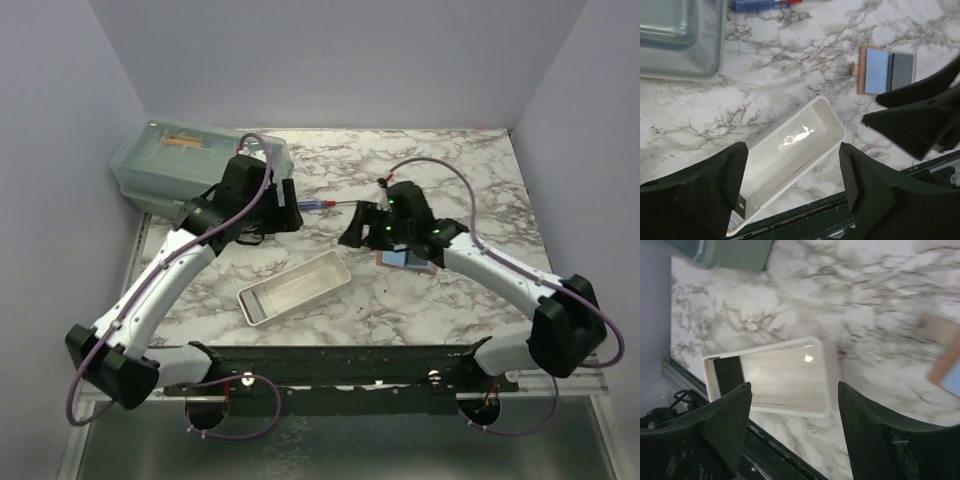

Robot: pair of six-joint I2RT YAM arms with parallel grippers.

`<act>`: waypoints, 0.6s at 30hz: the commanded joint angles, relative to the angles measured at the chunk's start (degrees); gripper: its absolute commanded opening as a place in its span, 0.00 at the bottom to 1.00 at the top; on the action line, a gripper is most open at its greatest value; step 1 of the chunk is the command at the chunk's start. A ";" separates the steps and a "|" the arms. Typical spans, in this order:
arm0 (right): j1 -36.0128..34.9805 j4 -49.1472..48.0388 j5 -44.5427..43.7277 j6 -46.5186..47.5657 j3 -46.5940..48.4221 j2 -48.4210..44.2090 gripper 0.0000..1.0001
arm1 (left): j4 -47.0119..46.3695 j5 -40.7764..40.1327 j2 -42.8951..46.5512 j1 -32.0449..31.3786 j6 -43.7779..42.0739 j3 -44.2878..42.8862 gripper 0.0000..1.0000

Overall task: Put the credit cards into the card holder
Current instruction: Pick up the credit card from the storage box.

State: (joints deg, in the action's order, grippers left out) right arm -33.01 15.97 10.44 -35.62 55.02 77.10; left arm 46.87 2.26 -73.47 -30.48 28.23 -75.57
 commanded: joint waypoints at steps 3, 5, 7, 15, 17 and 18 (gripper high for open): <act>-13.98 -7.63 1.20 -7.28 10.76 13.98 0.73 | 0.85 -10.17 12.27 -0.11 1.50 -0.83 0.82; -17.06 -9.34 2.96 -8.63 14.04 18.56 0.73 | -0.01 -8.78 14.37 -0.11 1.77 0.14 0.82; -19.90 -12.05 5.02 -10.74 16.41 22.71 0.73 | -0.35 -8.10 16.02 -0.11 1.91 1.08 0.83; -25.93 -15.09 10.26 -15.39 23.61 36.63 0.72 | -0.49 -4.65 19.87 -0.16 1.04 4.35 0.83; -26.05 -15.21 9.72 -15.53 24.08 37.41 0.72 | -0.47 -3.90 20.79 -0.11 0.88 5.35 0.83; -26.05 -15.19 9.34 -15.54 24.34 37.68 0.73 | -0.47 -3.59 21.29 -0.11 0.79 5.87 0.83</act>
State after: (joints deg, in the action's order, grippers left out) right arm -59.27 2.24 18.44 -49.08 77.32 113.14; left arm 46.37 -3.79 -54.65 -30.50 29.52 -71.57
